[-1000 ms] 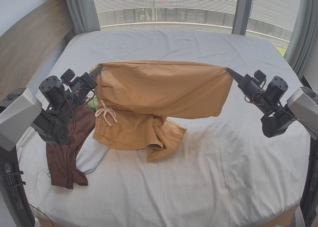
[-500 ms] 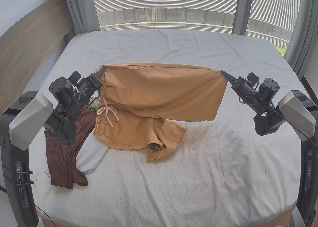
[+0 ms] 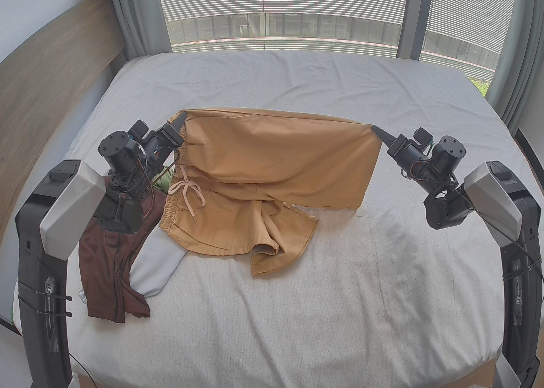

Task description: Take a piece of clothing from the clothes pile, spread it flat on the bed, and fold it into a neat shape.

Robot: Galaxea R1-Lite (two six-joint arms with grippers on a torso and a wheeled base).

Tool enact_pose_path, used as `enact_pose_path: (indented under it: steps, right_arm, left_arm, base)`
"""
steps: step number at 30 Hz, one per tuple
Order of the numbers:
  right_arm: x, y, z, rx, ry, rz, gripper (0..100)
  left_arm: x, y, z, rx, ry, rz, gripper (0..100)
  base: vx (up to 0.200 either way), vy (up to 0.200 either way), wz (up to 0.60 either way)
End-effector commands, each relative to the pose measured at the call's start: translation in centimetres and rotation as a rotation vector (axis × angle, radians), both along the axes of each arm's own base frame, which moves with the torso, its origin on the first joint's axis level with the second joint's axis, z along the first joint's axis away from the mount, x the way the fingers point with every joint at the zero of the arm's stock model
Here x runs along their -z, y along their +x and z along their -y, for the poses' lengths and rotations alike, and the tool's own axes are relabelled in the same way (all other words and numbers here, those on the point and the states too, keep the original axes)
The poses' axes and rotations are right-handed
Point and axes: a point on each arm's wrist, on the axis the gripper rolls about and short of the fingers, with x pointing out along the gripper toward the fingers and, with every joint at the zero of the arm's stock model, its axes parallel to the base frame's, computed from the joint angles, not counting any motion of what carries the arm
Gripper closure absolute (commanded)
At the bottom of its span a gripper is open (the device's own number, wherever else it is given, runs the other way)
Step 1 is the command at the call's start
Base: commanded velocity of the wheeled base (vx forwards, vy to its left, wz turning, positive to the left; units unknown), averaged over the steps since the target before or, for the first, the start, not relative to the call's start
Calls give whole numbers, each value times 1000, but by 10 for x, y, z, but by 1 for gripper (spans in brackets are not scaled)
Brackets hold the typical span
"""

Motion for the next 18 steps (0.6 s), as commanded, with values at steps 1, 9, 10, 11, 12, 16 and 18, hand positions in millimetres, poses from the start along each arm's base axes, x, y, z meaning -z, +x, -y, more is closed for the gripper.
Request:
enact_pose_path:
  steps: [1, 9, 10, 11, 12, 16, 18]
  right_arm:
    - [9, 7, 0, 0, -1, -4, 100]
    - [8, 14, 1, 10, 0, 8, 100]
    - [8, 15, 1, 11, 1, 5, 100]
    - [8, 15, 1, 11, 1, 5, 0]
    - [6, 17, 2, 16, 1, 9, 0]
    - [8, 24, 8, 30, 3, 25, 0]
    - [7, 23, 9, 31, 3, 25, 0]
  left_arm:
    - [5, 8, 0, -2, -2, -6, 100]
    - [0, 13, 1, 1, 1, -22, 0]
    - [0, 14, 1, 1, 1, -25, 0]
    - [0, 14, 1, 1, 1, -25, 0]
    - [-1, 15, 2, 1, 1, -29, 0]
    - [-7, 21, 8, 8, 3, -70, 0]
    - [-9, 23, 8, 2, 3, -82, 0]
  base:
    - [0, 0, 0]
    - [0, 0, 0]
    - [0, 0, 0]
    - [0, 0, 0]
    - [0, 0, 0]
    - [0, 0, 0]
    - [0, 0, 0]
